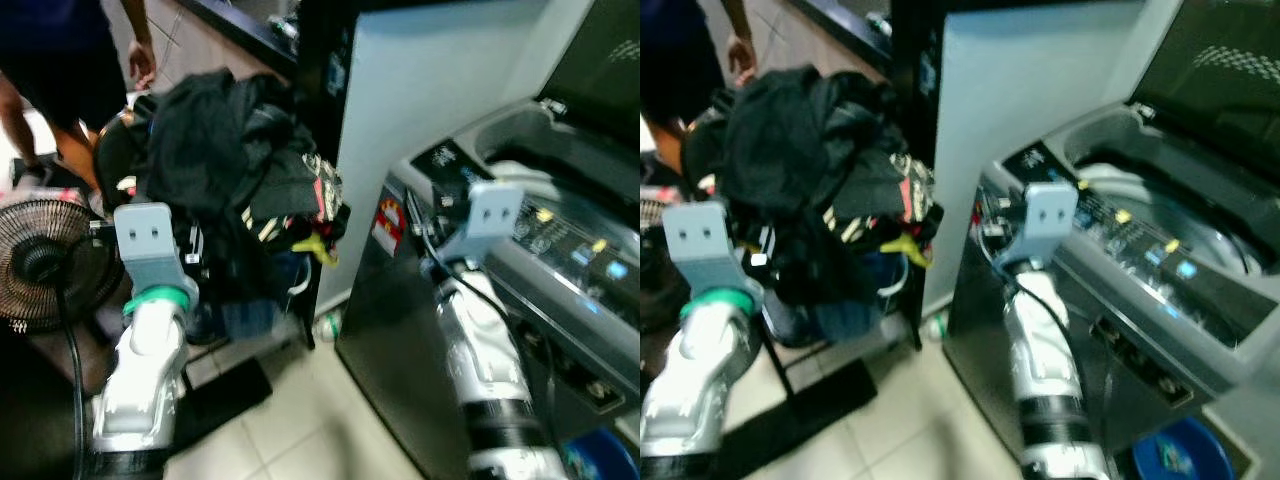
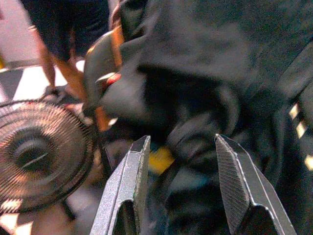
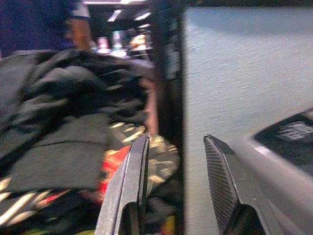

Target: Clothes washing

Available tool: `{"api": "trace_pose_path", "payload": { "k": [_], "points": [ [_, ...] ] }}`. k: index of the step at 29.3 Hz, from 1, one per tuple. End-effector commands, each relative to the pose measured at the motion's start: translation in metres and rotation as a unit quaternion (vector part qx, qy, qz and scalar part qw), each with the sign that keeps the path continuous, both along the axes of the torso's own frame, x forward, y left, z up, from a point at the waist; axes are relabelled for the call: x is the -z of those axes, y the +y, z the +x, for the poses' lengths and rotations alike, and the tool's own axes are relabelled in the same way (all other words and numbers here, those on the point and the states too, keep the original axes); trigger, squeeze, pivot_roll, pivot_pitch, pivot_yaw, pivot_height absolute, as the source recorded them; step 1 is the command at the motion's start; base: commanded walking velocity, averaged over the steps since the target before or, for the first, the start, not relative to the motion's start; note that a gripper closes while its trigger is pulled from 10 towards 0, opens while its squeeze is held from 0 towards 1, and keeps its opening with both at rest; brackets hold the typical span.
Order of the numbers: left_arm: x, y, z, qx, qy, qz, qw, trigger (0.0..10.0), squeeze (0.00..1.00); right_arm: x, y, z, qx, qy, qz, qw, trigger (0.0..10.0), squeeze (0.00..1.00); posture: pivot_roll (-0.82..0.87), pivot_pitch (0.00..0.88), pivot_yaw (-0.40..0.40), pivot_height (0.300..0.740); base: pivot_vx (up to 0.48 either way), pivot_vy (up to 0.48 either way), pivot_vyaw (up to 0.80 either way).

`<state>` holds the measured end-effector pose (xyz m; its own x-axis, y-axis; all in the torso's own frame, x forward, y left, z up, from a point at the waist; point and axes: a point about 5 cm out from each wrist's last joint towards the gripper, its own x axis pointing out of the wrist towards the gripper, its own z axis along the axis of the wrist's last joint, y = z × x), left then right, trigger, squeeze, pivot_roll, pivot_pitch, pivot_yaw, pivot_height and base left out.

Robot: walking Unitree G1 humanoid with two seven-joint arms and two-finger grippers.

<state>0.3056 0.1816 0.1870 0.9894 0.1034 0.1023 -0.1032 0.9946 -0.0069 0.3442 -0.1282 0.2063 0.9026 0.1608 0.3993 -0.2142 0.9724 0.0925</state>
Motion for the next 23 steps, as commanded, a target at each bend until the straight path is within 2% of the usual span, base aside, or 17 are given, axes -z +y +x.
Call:
{"api": "trace_pose_path", "payload": {
  "k": [1,15,23],
  "points": [
    [-0.0008,-0.0037,-0.0015,0.018,0.001,-0.002,1.000,10.0,0.00,0.0057,-0.0047,-0.0004,0.006,0.012,0.005,1.000,10.0,0.00,0.06,0.000,-0.021,0.740,0.000,0.000,0.80],
    [-0.0033,-0.0054,0.0016,0.011,-0.015,0.009,1.000,10.0,0.00,0.0024,-0.0009,0.0008,-0.007,0.008,-0.002,1.000,10.0,0.00,0.06,0.000,-0.039,0.740,0.000,0.000,0.80],
    [-0.0043,-0.0077,-0.0005,0.017,-0.014,0.016,1.000,10.0,0.00,0.0024,0.0035,-0.0056,-0.017,0.004,-0.002,1.000,10.0,0.00,0.05,0.002,-0.034,0.740,0.000,0.000,0.80]
  ]
}}
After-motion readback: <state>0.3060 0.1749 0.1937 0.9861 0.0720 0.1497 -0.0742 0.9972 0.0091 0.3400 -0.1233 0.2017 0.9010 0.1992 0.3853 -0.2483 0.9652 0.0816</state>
